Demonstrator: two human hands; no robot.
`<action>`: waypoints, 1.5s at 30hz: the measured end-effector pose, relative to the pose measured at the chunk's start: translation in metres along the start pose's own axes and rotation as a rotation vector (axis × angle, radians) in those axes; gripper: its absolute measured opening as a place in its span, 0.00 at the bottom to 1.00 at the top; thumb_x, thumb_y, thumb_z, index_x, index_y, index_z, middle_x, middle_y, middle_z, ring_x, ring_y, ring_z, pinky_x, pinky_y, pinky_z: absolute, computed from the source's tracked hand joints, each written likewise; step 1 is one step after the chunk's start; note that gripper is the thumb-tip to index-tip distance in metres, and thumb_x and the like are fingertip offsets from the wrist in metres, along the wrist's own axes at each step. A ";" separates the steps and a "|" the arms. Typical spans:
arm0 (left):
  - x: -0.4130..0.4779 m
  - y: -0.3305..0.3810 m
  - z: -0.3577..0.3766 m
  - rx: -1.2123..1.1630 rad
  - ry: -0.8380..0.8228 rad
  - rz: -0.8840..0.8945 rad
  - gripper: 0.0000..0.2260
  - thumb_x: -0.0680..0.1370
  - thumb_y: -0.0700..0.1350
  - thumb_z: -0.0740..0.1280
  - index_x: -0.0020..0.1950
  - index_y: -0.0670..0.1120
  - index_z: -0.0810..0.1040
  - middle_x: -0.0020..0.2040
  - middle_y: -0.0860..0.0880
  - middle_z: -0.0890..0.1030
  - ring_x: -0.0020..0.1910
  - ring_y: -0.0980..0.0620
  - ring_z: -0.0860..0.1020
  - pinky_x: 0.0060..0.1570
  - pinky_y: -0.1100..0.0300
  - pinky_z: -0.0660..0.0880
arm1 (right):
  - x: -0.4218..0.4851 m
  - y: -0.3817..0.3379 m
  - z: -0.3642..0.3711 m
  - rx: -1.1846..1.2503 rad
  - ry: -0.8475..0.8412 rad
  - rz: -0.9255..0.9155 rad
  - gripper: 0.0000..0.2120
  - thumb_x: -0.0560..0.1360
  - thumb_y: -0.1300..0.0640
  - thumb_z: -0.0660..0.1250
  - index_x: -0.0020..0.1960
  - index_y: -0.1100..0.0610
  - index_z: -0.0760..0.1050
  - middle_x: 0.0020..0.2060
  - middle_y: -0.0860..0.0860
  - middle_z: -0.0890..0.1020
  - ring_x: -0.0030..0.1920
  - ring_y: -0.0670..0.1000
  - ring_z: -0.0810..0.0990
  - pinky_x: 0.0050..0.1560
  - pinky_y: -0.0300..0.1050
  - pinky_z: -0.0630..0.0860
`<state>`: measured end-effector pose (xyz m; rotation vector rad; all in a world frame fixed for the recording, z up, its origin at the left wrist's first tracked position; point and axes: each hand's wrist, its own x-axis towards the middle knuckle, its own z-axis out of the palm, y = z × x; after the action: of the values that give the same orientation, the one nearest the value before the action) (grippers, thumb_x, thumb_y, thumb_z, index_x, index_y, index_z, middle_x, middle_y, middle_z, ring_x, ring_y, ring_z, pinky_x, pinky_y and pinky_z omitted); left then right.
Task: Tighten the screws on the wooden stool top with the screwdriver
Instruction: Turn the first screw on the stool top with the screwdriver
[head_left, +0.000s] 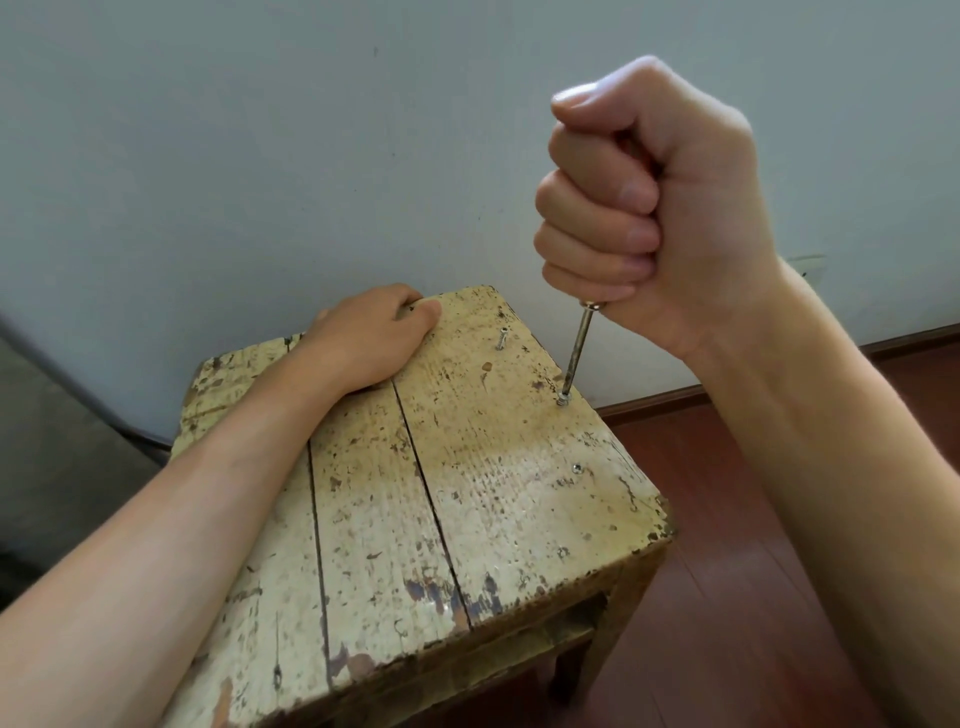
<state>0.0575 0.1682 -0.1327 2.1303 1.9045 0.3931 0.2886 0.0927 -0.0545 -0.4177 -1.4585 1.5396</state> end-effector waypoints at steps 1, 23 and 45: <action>0.000 0.000 0.000 -0.002 -0.001 0.001 0.21 0.83 0.63 0.54 0.68 0.53 0.76 0.64 0.52 0.79 0.65 0.46 0.75 0.68 0.43 0.68 | -0.002 0.001 0.003 -0.002 0.078 -0.019 0.26 0.84 0.58 0.53 0.28 0.52 0.52 0.18 0.46 0.56 0.18 0.47 0.52 0.21 0.33 0.53; -0.002 0.003 -0.002 0.000 0.001 0.001 0.20 0.83 0.62 0.54 0.66 0.54 0.76 0.64 0.51 0.79 0.64 0.46 0.75 0.68 0.43 0.68 | 0.006 -0.007 -0.011 -0.036 -0.183 0.101 0.24 0.77 0.48 0.61 0.23 0.52 0.69 0.20 0.51 0.74 0.20 0.51 0.71 0.26 0.38 0.68; -0.006 0.006 -0.003 -0.008 0.000 -0.001 0.20 0.83 0.62 0.54 0.66 0.53 0.76 0.63 0.52 0.79 0.64 0.46 0.75 0.68 0.43 0.68 | -0.009 0.002 0.001 -0.060 0.346 -0.081 0.19 0.84 0.55 0.57 0.35 0.54 0.67 0.27 0.50 0.67 0.27 0.51 0.63 0.29 0.41 0.64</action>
<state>0.0612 0.1614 -0.1276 2.1246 1.9009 0.3996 0.2918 0.0852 -0.0591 -0.6198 -1.2366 1.2878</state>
